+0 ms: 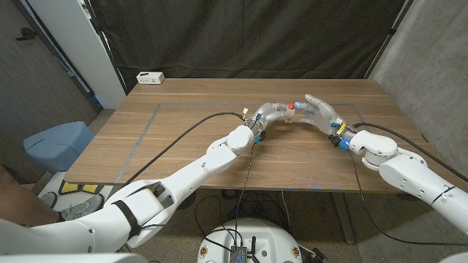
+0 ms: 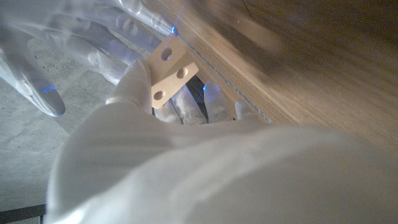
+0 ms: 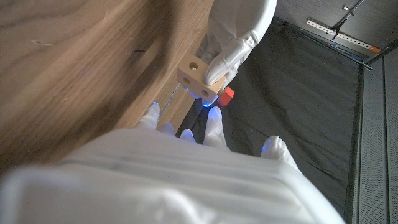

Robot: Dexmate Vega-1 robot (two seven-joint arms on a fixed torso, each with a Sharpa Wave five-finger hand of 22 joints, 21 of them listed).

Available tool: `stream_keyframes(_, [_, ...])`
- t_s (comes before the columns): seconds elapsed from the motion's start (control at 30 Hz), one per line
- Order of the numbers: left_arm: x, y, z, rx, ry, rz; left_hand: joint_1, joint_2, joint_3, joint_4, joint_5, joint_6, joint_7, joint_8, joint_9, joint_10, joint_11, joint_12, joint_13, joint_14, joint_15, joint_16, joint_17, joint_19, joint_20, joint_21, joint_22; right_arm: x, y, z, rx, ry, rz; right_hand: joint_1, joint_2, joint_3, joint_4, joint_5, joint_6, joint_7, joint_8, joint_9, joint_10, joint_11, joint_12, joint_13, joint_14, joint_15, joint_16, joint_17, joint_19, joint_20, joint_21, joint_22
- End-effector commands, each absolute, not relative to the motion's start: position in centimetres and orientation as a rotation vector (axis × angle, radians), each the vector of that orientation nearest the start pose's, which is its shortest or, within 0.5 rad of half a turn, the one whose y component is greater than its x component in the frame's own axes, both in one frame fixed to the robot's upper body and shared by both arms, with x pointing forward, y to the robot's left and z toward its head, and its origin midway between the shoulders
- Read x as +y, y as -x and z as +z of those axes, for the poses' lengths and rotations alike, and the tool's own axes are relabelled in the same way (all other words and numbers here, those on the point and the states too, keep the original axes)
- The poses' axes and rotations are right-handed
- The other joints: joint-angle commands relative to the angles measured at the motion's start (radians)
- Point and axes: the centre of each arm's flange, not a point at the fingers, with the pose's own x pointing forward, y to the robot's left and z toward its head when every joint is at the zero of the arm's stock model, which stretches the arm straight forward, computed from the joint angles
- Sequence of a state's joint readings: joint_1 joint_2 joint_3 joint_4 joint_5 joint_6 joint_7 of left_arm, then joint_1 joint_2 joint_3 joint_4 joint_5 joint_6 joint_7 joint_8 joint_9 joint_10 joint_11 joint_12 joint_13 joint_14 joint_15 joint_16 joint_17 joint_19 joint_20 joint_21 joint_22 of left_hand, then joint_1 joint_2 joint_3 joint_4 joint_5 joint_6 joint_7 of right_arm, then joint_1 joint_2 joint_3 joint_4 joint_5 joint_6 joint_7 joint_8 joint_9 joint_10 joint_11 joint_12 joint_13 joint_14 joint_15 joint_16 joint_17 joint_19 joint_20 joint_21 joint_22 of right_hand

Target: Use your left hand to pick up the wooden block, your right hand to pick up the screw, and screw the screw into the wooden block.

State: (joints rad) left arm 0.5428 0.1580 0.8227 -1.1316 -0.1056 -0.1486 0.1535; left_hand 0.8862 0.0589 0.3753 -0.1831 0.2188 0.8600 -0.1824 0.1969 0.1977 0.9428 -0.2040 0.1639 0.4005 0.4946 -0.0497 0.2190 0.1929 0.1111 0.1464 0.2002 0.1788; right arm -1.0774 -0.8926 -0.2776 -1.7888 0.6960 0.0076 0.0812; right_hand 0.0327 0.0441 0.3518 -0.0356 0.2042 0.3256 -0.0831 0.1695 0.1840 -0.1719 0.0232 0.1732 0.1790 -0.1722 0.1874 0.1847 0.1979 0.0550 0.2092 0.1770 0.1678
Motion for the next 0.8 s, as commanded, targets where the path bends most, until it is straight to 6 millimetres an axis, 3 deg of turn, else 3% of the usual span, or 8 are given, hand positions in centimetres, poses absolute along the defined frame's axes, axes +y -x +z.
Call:
stream_keyframes(0.03, [-1.34,-65.35,-1.35,-0.63,-0.479,-0.437,-0.023,0.062,0.034,0.026,0.004,0.069,0.056,0.008,0.006,0.012,-0.006,0.07,0.138,0.008,-0.061,0.001,0.001,0.004,0.0,0.007,0.005,-30.17,-56.95,-2.03,-0.429,0.268,0.403,-0.009,0.0,-0.007,0.002,0.01,-0.012,-0.002,-0.001,0.005,-0.079,0.008,0.001,0.004,-0.084,0.006,0.001,0.004,-0.011,0.004,-0.002,0.003])
stream_keyframes(0.33, [-1.38,-65.3,-1.32,-0.63,-0.483,-0.436,-0.023,0.064,0.034,0.027,0.004,0.069,0.055,0.008,0.006,0.013,-0.006,0.07,0.138,0.007,-0.061,0.001,0.002,0.005,-0.001,0.007,0.005,-30.2,-56.97,-2.22,-0.432,0.264,0.405,-0.01,0.001,-0.009,0.004,0.011,-0.012,-0.008,0.005,0.005,-0.081,0.008,0.005,0.004,-0.086,0.005,0.002,0.004,-0.018,0.004,-0.001,0.003])
stream_keyframes(0.43, [-1.42,-65.28,-1.34,-0.629,-0.483,-0.438,-0.022,0.063,0.035,0.026,0.004,0.068,0.056,0.008,0.006,0.014,-0.005,0.071,0.138,0.007,-0.061,0.001,0.001,0.005,0.0,0.007,0.005,-30.23,-56.93,-2.26,-0.431,0.264,0.405,-0.01,0.002,-0.01,0.007,0.013,0.016,-0.016,0.019,0.005,-0.078,-0.003,0.009,0.004,-0.086,0.005,0.005,0.004,-0.024,0.003,0.001,0.004])
stream_keyframes(0.8, [-1.43,-65.27,-1.51,-0.623,-0.481,-0.434,-0.026,0.063,0.035,0.028,0.004,0.067,0.056,0.008,0.006,0.013,-0.005,0.071,0.139,0.007,-0.061,0.001,0.001,0.005,0.0,0.007,0.005,-30.31,-56.91,-2.26,-0.43,0.261,0.406,-0.007,0.007,-0.012,0.011,0.016,0.09,-0.005,0.043,0.003,-0.059,-0.01,0.02,0.004,-0.085,0.004,0.01,0.002,-0.028,0.002,0.007,0.004])
